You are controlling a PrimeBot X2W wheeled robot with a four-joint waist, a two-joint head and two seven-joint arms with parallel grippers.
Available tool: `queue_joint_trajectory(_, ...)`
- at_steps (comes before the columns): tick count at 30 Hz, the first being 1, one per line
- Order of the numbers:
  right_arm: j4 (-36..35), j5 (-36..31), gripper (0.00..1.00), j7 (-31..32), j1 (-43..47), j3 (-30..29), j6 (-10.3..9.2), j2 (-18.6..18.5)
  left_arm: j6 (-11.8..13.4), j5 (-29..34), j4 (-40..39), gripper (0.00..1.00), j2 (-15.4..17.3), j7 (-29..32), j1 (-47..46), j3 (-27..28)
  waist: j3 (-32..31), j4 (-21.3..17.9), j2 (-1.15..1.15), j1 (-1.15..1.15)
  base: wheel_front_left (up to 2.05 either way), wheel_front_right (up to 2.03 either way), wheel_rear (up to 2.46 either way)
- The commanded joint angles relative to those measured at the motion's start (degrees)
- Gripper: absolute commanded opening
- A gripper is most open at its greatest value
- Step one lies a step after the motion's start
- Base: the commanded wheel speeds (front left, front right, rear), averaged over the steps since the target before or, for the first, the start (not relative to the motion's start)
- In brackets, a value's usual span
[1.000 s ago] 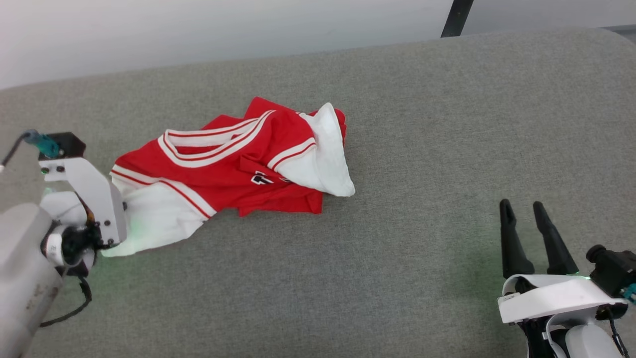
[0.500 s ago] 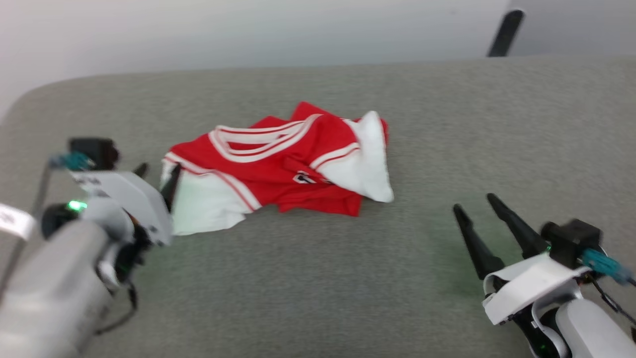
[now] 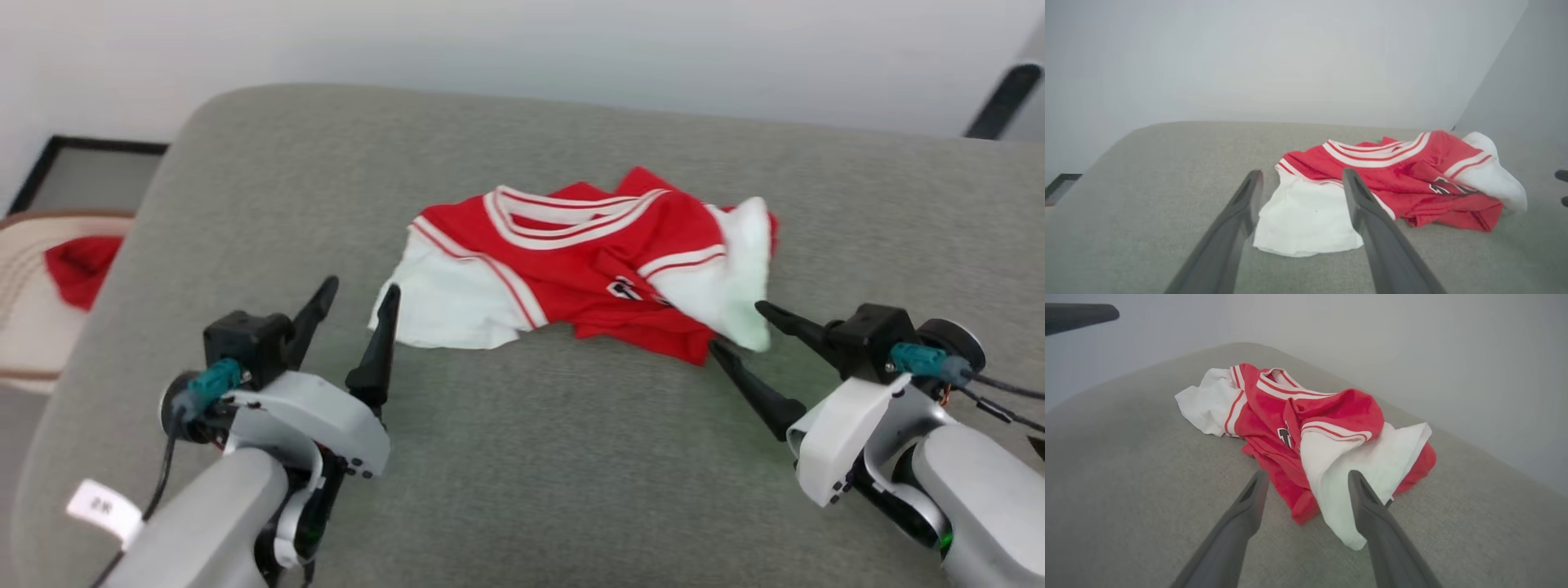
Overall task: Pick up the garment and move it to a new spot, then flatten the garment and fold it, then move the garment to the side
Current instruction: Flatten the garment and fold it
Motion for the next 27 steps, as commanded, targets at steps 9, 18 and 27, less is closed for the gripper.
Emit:
queue_joint_trajectory(9,7.24,1.78,1.00,-0.43,-4.99,5.72,-0.07,-1.35,2.03,14.17,-11.22,1.00,-5.22,-0.21,10.87,11.66,2.59,6.13,0.00,0.00,0.00,0.00,0.00)
queue_joint_trajectory(18,11.36,3.93,0.00,-3.96,-7.63,7.31,-0.07,-0.18,-0.94,19.93,-11.79,1.00,-9.19,-0.21,15.62,16.70,2.86,6.42,0.00,0.00,0.00,0.00,0.00)
queue_joint_trajectory(27,11.99,8.85,0.00,-6.33,-6.12,2.41,-0.07,1.14,-3.35,21.98,-10.45,1.00,-11.46,-0.21,18.13,19.78,1.67,3.84,0.00,0.00,0.00,0.00,0.00)
